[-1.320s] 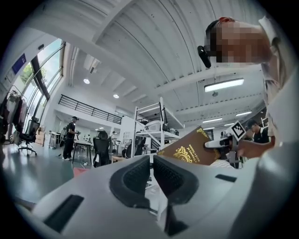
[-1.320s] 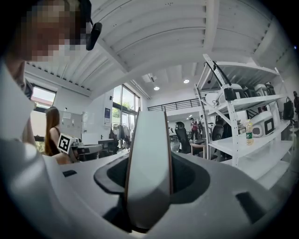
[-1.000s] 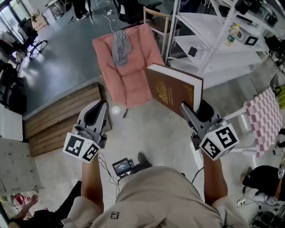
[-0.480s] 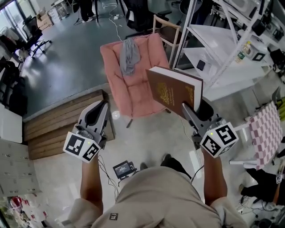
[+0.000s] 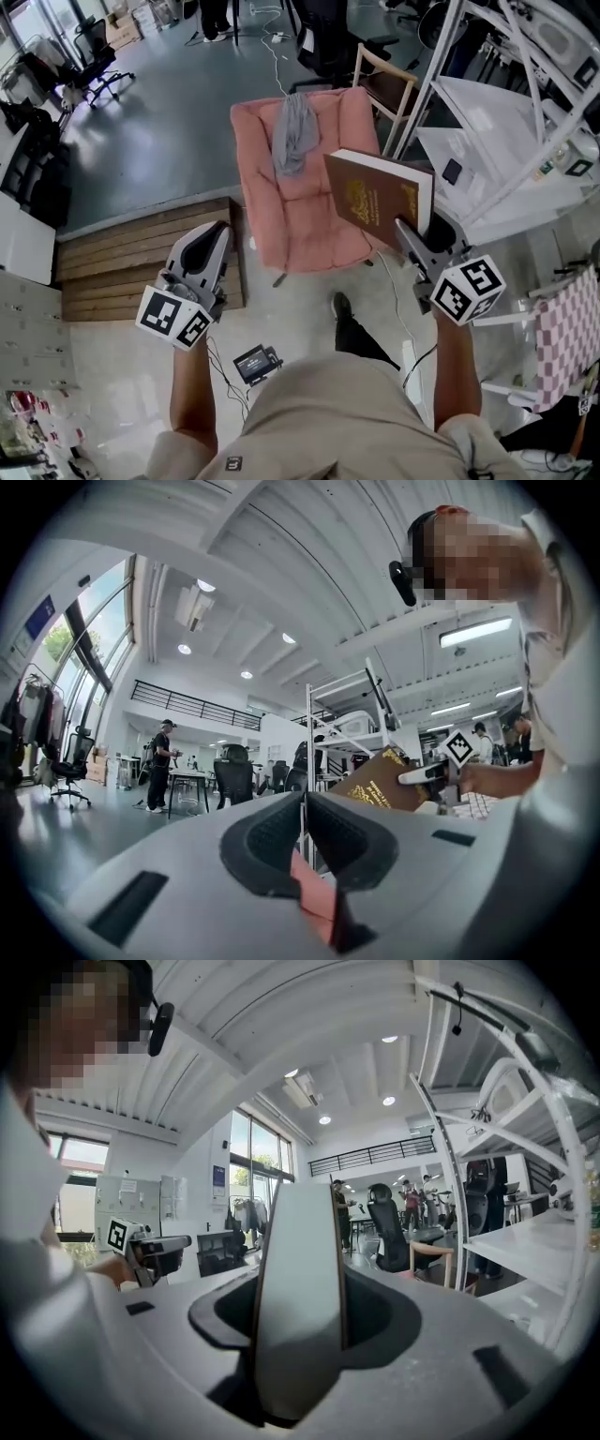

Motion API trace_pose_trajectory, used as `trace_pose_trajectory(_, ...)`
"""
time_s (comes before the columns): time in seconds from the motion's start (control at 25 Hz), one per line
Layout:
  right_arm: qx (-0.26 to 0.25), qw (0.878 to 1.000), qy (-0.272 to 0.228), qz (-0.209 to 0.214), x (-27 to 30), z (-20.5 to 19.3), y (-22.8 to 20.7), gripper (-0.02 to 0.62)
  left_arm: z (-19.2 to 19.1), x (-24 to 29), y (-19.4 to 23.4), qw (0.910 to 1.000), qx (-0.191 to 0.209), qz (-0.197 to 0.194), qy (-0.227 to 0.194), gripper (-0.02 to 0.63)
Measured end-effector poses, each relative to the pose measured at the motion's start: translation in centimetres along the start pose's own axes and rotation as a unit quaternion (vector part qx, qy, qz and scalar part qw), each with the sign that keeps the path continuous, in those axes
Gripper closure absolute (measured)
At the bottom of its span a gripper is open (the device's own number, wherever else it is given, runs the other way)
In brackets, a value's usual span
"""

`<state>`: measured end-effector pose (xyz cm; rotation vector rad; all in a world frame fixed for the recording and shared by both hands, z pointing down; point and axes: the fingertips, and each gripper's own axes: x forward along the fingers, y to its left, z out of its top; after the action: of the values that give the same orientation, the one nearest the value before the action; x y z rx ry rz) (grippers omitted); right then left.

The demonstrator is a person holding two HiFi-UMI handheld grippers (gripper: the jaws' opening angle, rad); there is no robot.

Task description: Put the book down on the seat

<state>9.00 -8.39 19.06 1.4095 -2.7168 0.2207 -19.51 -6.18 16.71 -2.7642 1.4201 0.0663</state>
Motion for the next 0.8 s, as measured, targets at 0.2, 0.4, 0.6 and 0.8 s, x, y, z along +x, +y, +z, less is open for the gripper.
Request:
trace_pose_trajectory(0.2, 0.012, 0.999, 0.029, 0.021, 5.8, -2.1, -5.8, 0.382, -3.1, 6.1, 3.0, 0.9995, -0.017, 0.024, 0.012, 0.581)
trace_pose_trajectory(0.4, 0.026, 0.998, 0.061, 0.023, 11.1, -5.2, -10.4, 0.382, -6.6, 10.6, 5.8, 0.9985, -0.026, 0.032, 0.036, 0.581)
trace_pose_trajectory(0.6, 0.038, 0.994, 0.097, 0.015, 15.5, -8.9, -14.2, 0.382, -10.2, 13.6, 8.6, 0.9967, -0.042, 0.04, 0.057, 0.581)
trace_pose_trajectory(0.8, 0.049, 0.99, 0.135, 0.014, 20.0, -13.5, -18.1, 0.382, -14.4, 16.9, 11.0, 0.9944, -0.052, 0.04, 0.083, 0.581)
